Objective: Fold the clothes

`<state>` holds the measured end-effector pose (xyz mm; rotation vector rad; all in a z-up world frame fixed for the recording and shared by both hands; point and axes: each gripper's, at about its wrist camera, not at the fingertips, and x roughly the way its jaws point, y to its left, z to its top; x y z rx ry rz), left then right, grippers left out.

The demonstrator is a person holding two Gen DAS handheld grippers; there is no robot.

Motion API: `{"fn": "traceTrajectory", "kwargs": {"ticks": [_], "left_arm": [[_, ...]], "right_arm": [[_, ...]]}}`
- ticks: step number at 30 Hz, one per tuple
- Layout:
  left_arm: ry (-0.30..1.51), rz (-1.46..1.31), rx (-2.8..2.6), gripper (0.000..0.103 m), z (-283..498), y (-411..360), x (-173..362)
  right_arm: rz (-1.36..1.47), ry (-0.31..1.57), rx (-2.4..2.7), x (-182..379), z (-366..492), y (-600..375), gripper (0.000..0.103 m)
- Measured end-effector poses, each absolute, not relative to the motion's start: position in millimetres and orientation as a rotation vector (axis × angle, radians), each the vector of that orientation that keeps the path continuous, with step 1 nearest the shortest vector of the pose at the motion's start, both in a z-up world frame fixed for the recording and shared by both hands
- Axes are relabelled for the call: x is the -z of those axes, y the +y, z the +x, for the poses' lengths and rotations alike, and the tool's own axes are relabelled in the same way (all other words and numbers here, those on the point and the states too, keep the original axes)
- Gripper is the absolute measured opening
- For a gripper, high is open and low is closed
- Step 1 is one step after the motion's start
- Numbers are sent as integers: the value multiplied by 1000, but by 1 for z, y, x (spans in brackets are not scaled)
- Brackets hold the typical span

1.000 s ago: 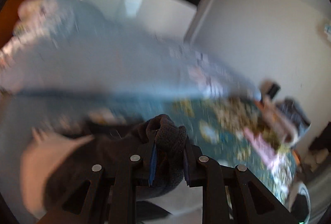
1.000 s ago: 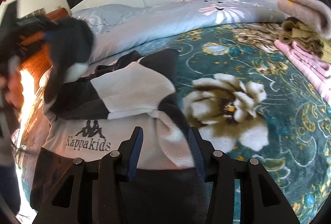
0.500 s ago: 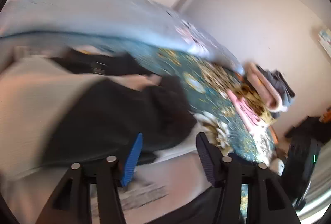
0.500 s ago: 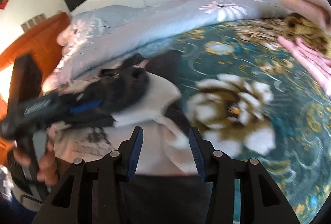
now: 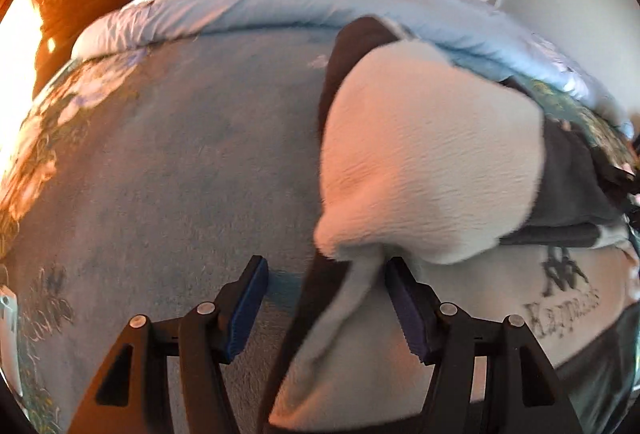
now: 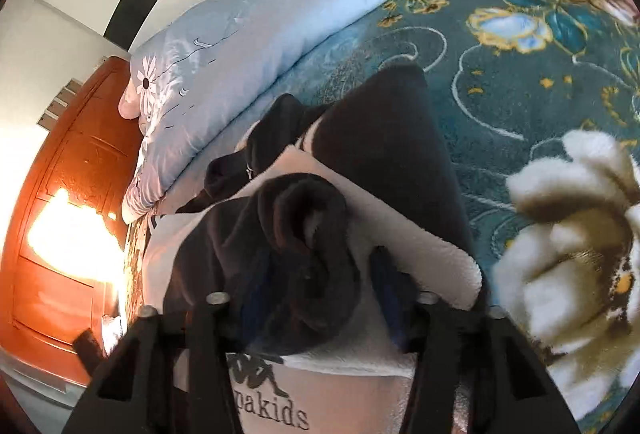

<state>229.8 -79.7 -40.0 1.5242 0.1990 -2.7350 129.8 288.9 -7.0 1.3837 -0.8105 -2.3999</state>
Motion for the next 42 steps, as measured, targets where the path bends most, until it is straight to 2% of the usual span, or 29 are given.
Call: {"fn": "traceTrajectory", "kwargs": {"ticks": [6, 8, 12, 16, 18, 22, 24, 28, 32, 34, 37, 42], "left_arm": [[548, 1476, 2687, 65, 230, -111, 39], [601, 1477, 2685, 67, 231, -115, 41], [562, 1488, 2698, 70, 231, -110, 41], [631, 1529, 2719, 70, 234, -114, 40], [660, 1577, 2769, 70, 243, -114, 36], [907, 1641, 2833, 70, 270, -128, 32], [1056, 1660, 2818, 70, 285, -140, 35], [1104, 1723, 2802, 70, 313, -147, 39], [1115, 1851, 2805, 70, 338, -141, 42], [1107, 1885, 2802, 70, 353, -139, 45], [1195, 1901, 2811, 70, 372, -140, 46], [1257, 1969, 2835, 70, 399, -144, 47]], "right_arm": [[1103, -636, 2478, -52, 159, 282, 18], [1047, -617, 2525, -58, 172, 296, 18], [1242, -630, 2543, -15, 166, 318, 18], [1315, -747, 2494, 10, 164, 332, 18], [1336, -793, 2476, 10, 165, 338, 21], [1319, -768, 2481, -3, 189, 349, 32], [1321, -725, 2465, -6, 207, 354, 50], [1399, -726, 2414, 14, 261, 385, 50], [1420, -847, 2283, 35, 308, 402, 50], [1415, -851, 2232, 38, 322, 398, 50], [1428, -779, 2192, 43, 341, 382, 50], [1391, -822, 2146, 46, 370, 375, 50]]}}
